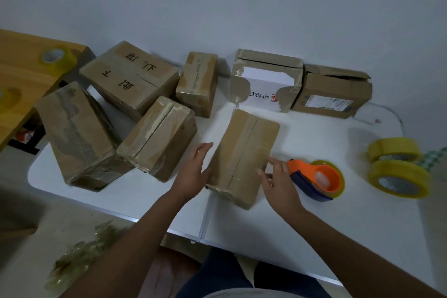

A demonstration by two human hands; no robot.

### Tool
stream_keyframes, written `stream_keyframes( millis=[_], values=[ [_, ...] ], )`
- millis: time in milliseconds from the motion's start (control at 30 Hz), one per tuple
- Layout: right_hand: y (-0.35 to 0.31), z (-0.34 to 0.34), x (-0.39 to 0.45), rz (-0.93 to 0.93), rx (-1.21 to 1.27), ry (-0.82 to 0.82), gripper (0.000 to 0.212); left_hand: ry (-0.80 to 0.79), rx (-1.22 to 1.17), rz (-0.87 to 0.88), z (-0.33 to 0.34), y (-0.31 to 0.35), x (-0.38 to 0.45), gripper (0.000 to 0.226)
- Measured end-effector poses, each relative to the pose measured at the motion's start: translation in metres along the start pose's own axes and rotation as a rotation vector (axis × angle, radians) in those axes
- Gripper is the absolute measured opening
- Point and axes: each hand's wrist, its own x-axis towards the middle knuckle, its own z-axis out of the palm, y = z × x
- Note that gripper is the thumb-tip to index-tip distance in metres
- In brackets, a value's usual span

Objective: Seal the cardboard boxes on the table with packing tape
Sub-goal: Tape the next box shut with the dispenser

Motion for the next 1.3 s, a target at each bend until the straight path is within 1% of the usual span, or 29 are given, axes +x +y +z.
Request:
stream_keyframes(
  millis=[33, 67, 100, 133, 200, 233, 267, 300, 367, 433, 500, 567, 633, 700, 800, 867, 900, 933, 967, 1067, 1100, 1167, 1233, 1300],
  values=[
    [-0.001, 0.002, -0.006, 0.022, 0.066, -0.032, 0.043, 0.084, 0.112, 0.067, -0.003, 0.004, 0.003, 0.062],
    [-0.001, 0.005, -0.011, 0.037, 0.105, -0.080, 0.040, 0.116, 0.188, 0.119, -0.001, 0.011, 0.005, 0.062],
    [0.000, 0.007, -0.015, 0.037, 0.108, -0.112, 0.038, 0.082, 0.233, 0.149, 0.004, 0.020, 0.007, 0.065],
    [0.001, 0.008, -0.017, 0.036, 0.110, -0.106, 0.036, 0.005, 0.267, 0.161, 0.014, 0.030, 0.007, 0.071],
    [0.003, 0.005, -0.015, 0.041, 0.134, -0.011, 0.029, -0.172, 0.408, 0.134, 0.041, 0.043, 0.006, 0.093],
    [0.004, 0.002, -0.013, 0.050, 0.154, 0.045, 0.027, -0.233, 0.508, 0.110, 0.051, 0.045, 0.006, 0.103],
    [0.005, -0.003, -0.011, 0.057, 0.174, 0.097, 0.025, -0.260, 0.601, 0.103, 0.057, 0.043, 0.005, 0.109],
    [0.006, -0.009, -0.009, 0.049, 0.175, 0.144, 0.026, -0.266, 0.668, 0.118, 0.057, 0.040, 0.005, 0.110],
    [0.008, -0.018, -0.007, 0.004, 0.132, 0.208, 0.028, -0.289, 0.720, 0.197, 0.049, 0.030, 0.005, 0.104],
    [0.008, -0.024, -0.006, -0.035, 0.104, 0.224, 0.029, -0.396, 0.791, 0.355, 0.033, 0.021, 0.008, 0.097],
    [0.007, -0.026, -0.003, -0.075, 0.055, 0.217, 0.031, -0.487, 0.889, 0.529, 0.016, 0.017, 0.014, 0.094],
    [0.005, -0.028, 0.003, -0.117, -0.005, 0.192, 0.036, -0.490, 0.880, 0.605, 0.000, 0.021, 0.020, 0.096],
    [0.003, -0.030, 0.011, -0.111, -0.033, 0.127, 0.048, -0.431, 0.809, 0.613, -0.006, 0.024, 0.024, 0.090],
    [-0.001, -0.033, 0.021, -0.068, -0.054, 0.055, 0.057, -0.388, 0.726, 0.558, -0.003, 0.027, 0.020, 0.082],
    [-0.007, -0.035, 0.036, -0.035, -0.131, 0.009, 0.057, -0.346, 0.666, 0.439, 0.011, 0.027, 0.011, 0.075],
    [-0.007, -0.037, 0.039, -0.023, -0.213, 0.005, 0.055, -0.290, 0.614, 0.410, 0.019, 0.027, 0.005, 0.054],
    [-0.004, -0.038, 0.038, -0.007, -0.225, 0.002, 0.053, -0.265, 0.582, 0.395, 0.024, 0.028, 0.001, 0.049],
    [-0.001, -0.039, 0.035, 0.012, -0.221, 0.002, 0.052, -0.263, 0.550, 0.362, 0.030, 0.029, -0.003, 0.053],
    [0.004, -0.039, 0.030, 0.024, -0.211, 0.013, 0.049, -0.281, 0.520, 0.326, 0.037, 0.032, -0.008, 0.061],
    [0.020, -0.035, 0.004, 0.018, -0.176, 0.100, 0.034, -0.343, 0.503, 0.281, 0.057, 0.038, -0.020, 0.087],
    [0.026, -0.031, -0.006, 0.021, -0.135, 0.108, 0.029, -0.353, 0.536, 0.290, 0.062, 0.038, -0.022, 0.093],
    [0.037, -0.024, -0.026, 0.045, -0.046, 0.072, 0.019, -0.367, 0.636, 0.340, 0.067, 0.038, -0.022, 0.103],
    [0.048, -0.021, -0.037, 0.076, 0.010, 0.051, 0.018, -0.389, 0.719, 0.399, 0.067, 0.035, -0.016, 0.112],
    [0.056, -0.026, -0.039, 0.094, 0.036, 0.077, 0.020, -0.408, 0.735, 0.431, 0.061, 0.032, -0.008, 0.114]
  ],
)
